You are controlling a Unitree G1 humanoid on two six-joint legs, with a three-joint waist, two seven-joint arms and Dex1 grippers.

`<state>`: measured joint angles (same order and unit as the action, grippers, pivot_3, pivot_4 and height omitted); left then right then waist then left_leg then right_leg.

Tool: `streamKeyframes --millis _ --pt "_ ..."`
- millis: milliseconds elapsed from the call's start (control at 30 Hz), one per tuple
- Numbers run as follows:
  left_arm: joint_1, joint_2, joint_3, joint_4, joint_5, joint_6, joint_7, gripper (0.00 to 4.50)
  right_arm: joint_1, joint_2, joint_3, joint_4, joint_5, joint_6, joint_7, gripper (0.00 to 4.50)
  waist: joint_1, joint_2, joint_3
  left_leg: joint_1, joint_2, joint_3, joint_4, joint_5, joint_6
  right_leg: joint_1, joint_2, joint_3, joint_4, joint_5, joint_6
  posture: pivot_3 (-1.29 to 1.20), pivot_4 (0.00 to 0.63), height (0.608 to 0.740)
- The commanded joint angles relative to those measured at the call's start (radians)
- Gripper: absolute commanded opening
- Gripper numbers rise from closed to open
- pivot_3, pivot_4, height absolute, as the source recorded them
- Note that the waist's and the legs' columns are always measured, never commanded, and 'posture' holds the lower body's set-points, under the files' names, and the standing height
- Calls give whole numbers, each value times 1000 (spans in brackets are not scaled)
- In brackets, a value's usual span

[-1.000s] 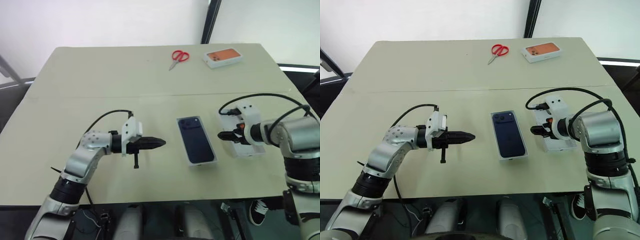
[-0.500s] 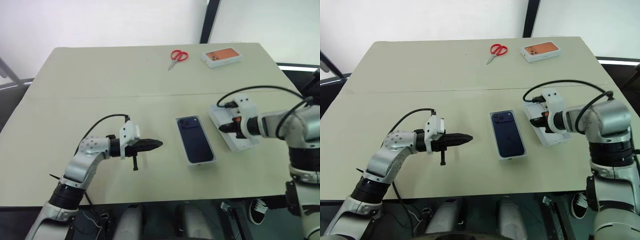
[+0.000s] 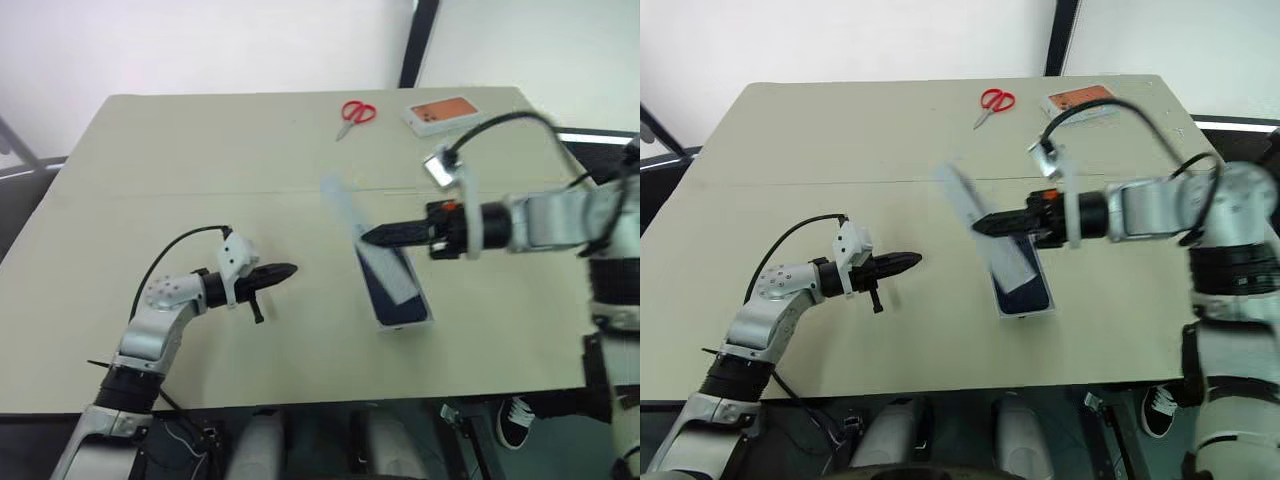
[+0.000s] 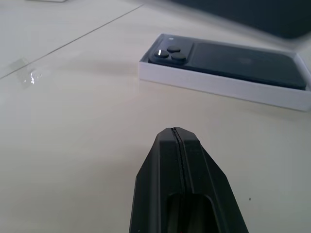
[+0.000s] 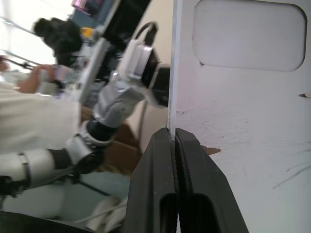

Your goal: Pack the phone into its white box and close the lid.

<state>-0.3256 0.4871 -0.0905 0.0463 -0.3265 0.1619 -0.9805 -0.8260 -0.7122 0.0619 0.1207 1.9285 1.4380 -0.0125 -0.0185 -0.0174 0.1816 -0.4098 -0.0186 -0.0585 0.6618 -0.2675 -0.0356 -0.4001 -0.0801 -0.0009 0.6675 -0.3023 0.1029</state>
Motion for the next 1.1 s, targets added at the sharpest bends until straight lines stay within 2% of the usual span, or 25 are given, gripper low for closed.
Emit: streamKeyframes --millis 33,167,300,400,500,600,667,733,833,900,1033,1100 --pt "-13 0 25 -12 -4 -24 5 0 39 92 -43 -61 44 -87 -114 51 2 0 0 0 0 0 0 0 0 0 0 0 0 0 0 0 150 740" --pt "-17 -2 24 -17 -3 -22 13 0 188 331 -127 -162 44 -219 -423 51 5 0 0 0 1 -1 0 0 0 0 0 0 0 0 0 0 150 740" --pt "-14 -16 10 -58 -6 -7 30 0 344 487 -214 -289 44 -384 -833 51 8 0 -1 -2 -1 -1 1 0 0 -1 -2 0 0 0 0 0 150 740" --pt "-26 -39 -12 -68 0 0 38 0 362 531 -245 -331 44 -396 -921 51 6 1 -1 0 -1 0 1 0 0 0 -2 1 0 0 0 0 150 740" --pt "-44 -69 -35 -67 12 -3 45 0 357 544 -270 -345 44 -388 -951 964 6 2 -2 1 -1 -1 1 0 0 2 -1 0 0 0 0 0 150 740" --pt "-73 -108 -55 -54 21 -1 65 0 340 480 -275 -333 44 -333 -892 2442 3 2 -2 1 -1 0 1 0 0 1 0 1 0 0 0 0 150 740" --pt "-94 -137 -70 -45 26 5 76 0 302 351 -268 -304 44 -260 -769 3668 5 3 -1 1 -1 0 1 0 0 1 0 1 0 0 0 0 150 740" --pt "-106 -155 -84 -41 34 6 77 0 262 226 -253 -272 44 -213 -680 4478 5 4 -1 0 -2 1 1 0 0 1 0 1 -1 0 0 0 150 740" --pt "-125 -182 -111 -35 44 12 80 0 193 10 -205 -228 44 -157 -588 4478 5 6 0 0 -1 0 1 -1 1 1 0 1 -1 0 0 0 150 740" --pt "-136 -207 -131 -30 50 13 80 0 149 -88 -199 -201 -57 -130 -484 4478 5 6 0 0 -1 0 0 -1 2 1 2 0 -1 0 0 0 150 740" --pt "-146 -236 -146 -25 58 24 87 0 114 -158 -173 -201 -233 -129 -305 4478 3 6 0 0 -1 1 0 -2 3 1 3 1 -2 0 0 0 150 740" --pt "-149 -247 -147 -31 56 30 92 0 105 -191 -138 -248 -376 -139 -189 4478 5 7 0 0 0 0 0 -2 3 1 3 1 -2 0 0 0 150 740"
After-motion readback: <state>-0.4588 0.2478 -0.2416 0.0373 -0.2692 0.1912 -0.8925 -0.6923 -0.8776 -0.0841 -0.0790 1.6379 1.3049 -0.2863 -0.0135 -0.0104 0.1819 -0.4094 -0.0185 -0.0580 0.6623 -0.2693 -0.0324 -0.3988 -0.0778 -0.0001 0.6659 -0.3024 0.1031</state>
